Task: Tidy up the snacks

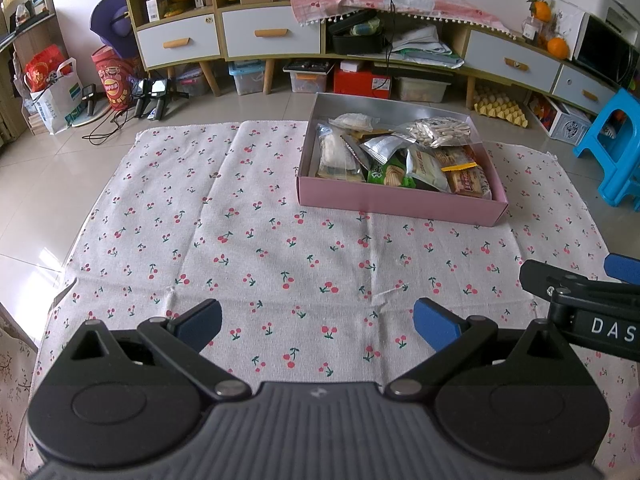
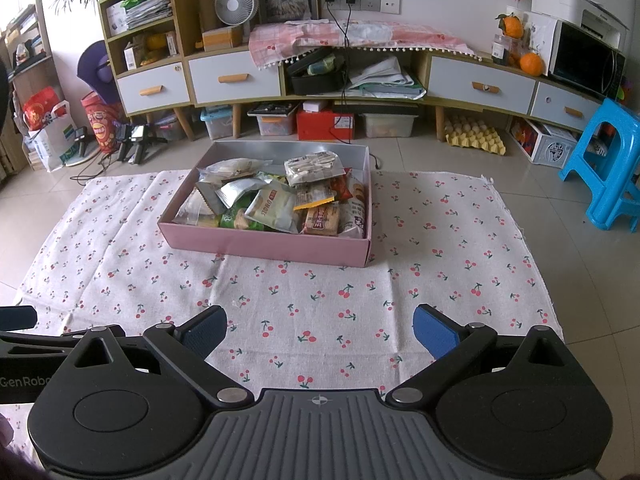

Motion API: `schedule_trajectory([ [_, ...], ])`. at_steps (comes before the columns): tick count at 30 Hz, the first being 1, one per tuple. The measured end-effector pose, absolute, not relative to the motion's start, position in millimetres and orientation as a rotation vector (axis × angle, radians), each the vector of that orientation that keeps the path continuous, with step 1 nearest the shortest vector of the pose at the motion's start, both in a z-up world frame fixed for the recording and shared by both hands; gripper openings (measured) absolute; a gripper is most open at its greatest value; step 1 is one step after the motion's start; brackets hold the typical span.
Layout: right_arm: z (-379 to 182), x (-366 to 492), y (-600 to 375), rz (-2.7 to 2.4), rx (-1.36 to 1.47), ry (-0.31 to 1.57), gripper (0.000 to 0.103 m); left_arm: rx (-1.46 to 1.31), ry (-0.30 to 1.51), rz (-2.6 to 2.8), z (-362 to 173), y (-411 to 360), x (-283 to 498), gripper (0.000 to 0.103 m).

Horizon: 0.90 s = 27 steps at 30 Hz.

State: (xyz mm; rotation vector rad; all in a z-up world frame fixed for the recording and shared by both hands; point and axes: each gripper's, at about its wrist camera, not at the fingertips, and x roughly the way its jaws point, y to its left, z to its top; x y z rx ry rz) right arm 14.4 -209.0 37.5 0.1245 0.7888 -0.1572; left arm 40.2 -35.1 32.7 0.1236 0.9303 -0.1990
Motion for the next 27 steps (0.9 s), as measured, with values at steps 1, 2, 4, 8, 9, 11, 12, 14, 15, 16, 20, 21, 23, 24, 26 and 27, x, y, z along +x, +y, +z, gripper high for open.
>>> schedule_trajectory([
  [1, 37.6, 14.2, -209.2, -0.157, 0.125, 0.789, 0.101, 0.124, 0.930, -0.199, 32.6, -35.1, 40.1, 0.102],
  [2, 37.8, 14.2, -209.4, -0.157, 0.125, 0.789, 0.101, 0.124, 0.931, -0.199, 32.6, -35.2, 40.1, 0.102],
  [4, 37.6, 14.3, -209.1, -0.157, 0.125, 0.789, 0.101, 0.124, 0.931, -0.198, 32.6, -35.1, 40.1, 0.102],
  [8, 37.5, 14.4, -208.9, -0.157, 0.124, 0.789, 0.101, 0.123, 0.931, -0.199, 32.7, -35.0, 40.2, 0.102],
  [9, 37.5, 14.4, -208.9, -0.157, 0.124, 0.789, 0.101, 0.123, 0.931, -0.199, 32.8, -34.9, 40.4, 0.102],
  [11, 37.8, 14.2, -209.3, -0.157, 0.125, 0.789, 0.101, 0.124, 0.931, -0.199, 32.9, -34.8, 40.6, 0.102],
  [12, 37.5, 14.4, -208.9, -0.157, 0.124, 0.789, 0.101, 0.124, 0.931, -0.199, 32.8, -34.8, 40.5, 0.102],
  [14, 37.6, 14.4, -208.9, -0.157, 0.124, 0.789, 0.101, 0.123, 0.931, -0.199, 32.9, -34.7, 40.6, 0.102],
  [15, 37.6, 14.4, -209.0, -0.157, 0.124, 0.789, 0.101, 0.124, 0.931, -0.199, 32.9, -34.7, 40.5, 0.102],
  [16, 37.7, 14.3, -209.2, -0.157, 0.125, 0.790, 0.101, 0.124, 0.931, -0.199, 32.9, -34.7, 40.3, 0.102],
  [20, 37.9, 14.1, -209.4, -0.158, 0.124, 0.789, 0.101, 0.124, 0.931, -0.199, 32.9, -34.6, 40.2, 0.102],
  [21, 37.7, 14.4, -209.0, -0.157, 0.124, 0.790, 0.101, 0.125, 0.931, -0.200, 32.9, -34.8, 40.2, 0.102],
  [23, 37.8, 14.2, -209.3, -0.158, 0.123, 0.791, 0.101, 0.124, 0.932, -0.200, 32.7, -34.6, 40.3, 0.102],
  [24, 37.7, 14.5, -209.0, -0.158, 0.123, 0.790, 0.101, 0.123, 0.933, -0.200, 32.6, -34.7, 40.1, 0.101],
  [26, 36.6, 13.4, -209.2, -0.157, 0.121, 0.794, 0.101, 0.123, 0.937, -0.205, 29.0, -35.0, 39.4, 0.101],
  [27, 34.4, 12.5, -209.2, -0.157, 0.120, 0.796, 0.101, 0.122, 0.940, -0.204, 27.0, -35.3, 39.2, 0.102],
])
